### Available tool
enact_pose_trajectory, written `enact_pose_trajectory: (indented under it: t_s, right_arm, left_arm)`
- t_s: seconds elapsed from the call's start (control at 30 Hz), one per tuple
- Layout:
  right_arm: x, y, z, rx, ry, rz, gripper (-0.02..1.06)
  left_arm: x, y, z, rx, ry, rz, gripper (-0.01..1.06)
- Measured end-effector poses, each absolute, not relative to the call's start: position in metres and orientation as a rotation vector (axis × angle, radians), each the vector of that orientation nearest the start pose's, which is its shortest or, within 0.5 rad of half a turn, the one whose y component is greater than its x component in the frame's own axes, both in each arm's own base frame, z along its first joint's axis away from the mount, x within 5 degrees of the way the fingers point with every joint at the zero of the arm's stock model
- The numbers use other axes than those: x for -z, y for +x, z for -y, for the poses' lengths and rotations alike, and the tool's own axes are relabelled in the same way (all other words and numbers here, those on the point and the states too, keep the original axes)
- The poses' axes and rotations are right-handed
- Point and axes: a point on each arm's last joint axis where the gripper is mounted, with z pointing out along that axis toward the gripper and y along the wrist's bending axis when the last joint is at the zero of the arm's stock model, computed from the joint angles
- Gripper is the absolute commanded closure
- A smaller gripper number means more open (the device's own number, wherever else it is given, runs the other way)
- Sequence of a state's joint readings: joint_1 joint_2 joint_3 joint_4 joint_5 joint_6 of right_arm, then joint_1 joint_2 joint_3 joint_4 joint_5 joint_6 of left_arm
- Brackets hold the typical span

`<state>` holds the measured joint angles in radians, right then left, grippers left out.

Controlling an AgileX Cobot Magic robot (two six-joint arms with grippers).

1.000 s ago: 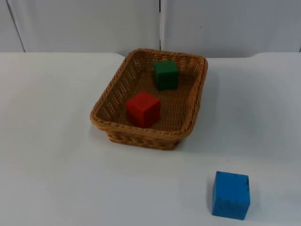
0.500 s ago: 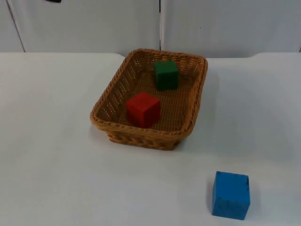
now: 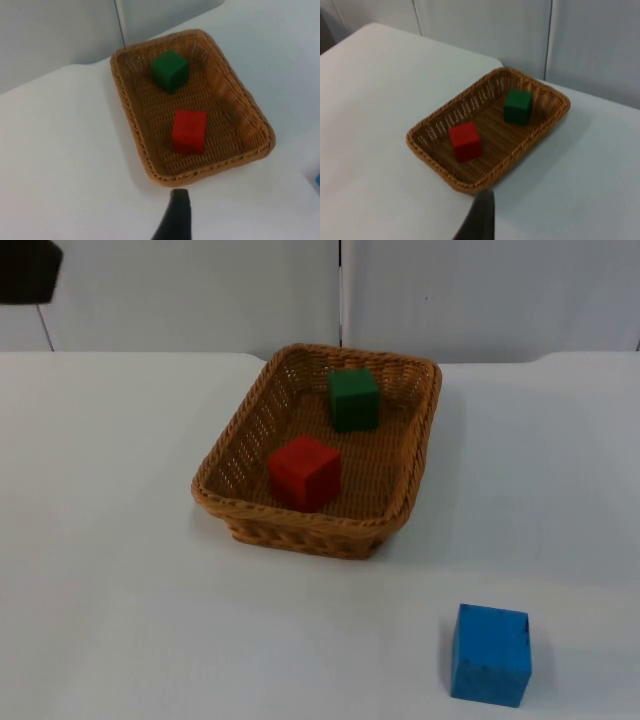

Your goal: Pick up one cube with each hand and place exactly two cubes into the same basket, leaving the remaining cube outside.

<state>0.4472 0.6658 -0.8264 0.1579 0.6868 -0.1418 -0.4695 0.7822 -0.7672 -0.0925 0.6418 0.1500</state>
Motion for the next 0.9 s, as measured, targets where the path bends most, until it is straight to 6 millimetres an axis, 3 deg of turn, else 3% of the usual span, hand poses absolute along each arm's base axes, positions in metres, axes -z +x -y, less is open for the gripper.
enact_pose_trajectory:
  t_s: [0.17,0.9]
  right_arm:
    - [-0.372,0.090,-0.054,-0.381,-0.526,-1.920,0.26]
    - [-0.334,0.017,-0.021,-0.396,-0.535,-1.831,0.26]
  left_arm:
    - [-0.348,0.116,0.065,0.299,0.603,-2.024,0.31]
    - [-0.359,0.036,0.026,0.319,0.602,-1.908,0.31]
